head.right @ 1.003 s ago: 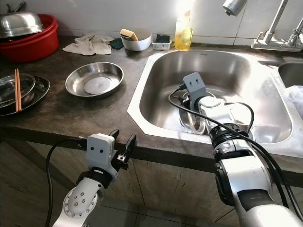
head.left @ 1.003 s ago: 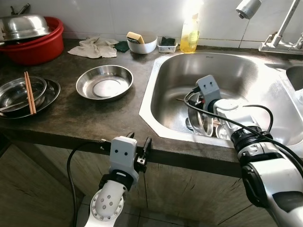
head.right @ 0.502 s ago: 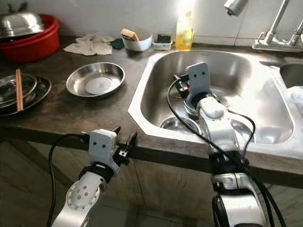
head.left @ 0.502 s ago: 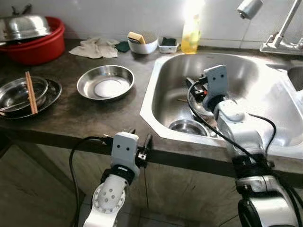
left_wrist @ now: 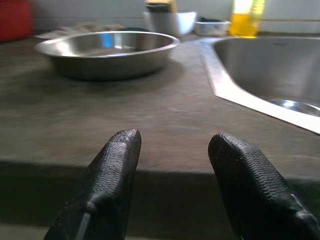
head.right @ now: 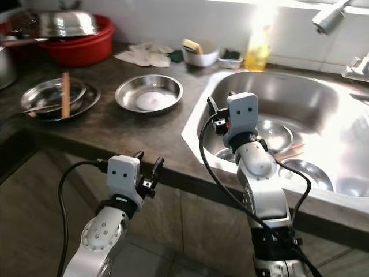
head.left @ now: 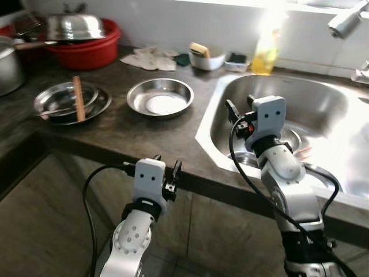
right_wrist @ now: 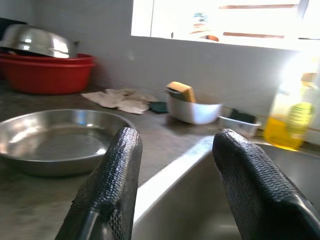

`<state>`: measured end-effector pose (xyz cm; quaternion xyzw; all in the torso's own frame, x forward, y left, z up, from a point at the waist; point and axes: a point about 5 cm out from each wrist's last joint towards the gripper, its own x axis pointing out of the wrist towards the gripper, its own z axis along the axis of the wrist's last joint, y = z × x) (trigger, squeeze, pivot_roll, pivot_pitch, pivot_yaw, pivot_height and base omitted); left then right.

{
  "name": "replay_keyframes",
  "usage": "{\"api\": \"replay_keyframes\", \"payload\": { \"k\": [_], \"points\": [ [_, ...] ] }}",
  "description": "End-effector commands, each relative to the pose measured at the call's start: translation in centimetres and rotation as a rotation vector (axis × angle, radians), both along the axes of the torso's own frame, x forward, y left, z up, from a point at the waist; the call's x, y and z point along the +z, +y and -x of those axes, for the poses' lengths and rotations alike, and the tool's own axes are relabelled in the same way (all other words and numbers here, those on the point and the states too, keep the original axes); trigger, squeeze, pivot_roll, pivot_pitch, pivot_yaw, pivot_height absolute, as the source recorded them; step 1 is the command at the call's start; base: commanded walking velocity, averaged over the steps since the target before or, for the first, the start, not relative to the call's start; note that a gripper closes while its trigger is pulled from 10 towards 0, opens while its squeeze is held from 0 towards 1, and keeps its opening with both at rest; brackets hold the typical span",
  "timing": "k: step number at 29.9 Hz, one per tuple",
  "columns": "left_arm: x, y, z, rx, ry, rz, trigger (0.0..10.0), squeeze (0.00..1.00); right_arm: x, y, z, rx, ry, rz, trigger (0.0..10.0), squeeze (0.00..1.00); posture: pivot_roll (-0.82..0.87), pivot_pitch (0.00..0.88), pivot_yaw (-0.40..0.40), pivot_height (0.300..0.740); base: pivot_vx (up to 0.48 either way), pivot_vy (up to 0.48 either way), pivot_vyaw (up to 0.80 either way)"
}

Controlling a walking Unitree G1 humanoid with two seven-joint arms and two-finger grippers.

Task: Kitchen organization

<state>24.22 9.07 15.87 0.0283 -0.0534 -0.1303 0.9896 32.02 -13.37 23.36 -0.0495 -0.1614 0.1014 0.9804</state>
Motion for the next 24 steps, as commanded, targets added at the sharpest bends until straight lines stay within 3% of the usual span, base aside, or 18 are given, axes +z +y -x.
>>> {"api": "replay_keyframes", "payload": {
  "k": [1,7,19,24],
  "points": [
    [0.1,0.1,-0.2,0.015,-0.008,0.001,10.0,0.0,0.3,-0.1,0.2,-0.011,-0.009,-0.002,10.0,0.0,0.08,0.07,-0.029,0.74,0.0,0.0,0.8],
    [-0.5,0.2,-0.2,0.041,0.015,-0.029,10.0,0.0,0.7,0.8,-0.2,0.022,-0.008,-0.005,10.0,0.0,0.09,0.081,-0.036,0.74,0.0,0.306,0.8],
    [-0.4,0.2,-0.5,0.047,0.009,-0.02,10.0,0.0,1.3,1.0,-1.1,0.032,0.041,-0.087,10.0,0.0,0.08,0.092,-0.036,0.74,0.052,0.0,0.0],
    [-0.5,-0.1,-0.5,0.038,0.02,-0.016,10.0,0.0,0.4,1.0,-2.2,0.037,0.15,-0.093,10.0,0.0,0.08,0.102,-0.041,0.74,0.0,0.0,0.0]
  ]
}}
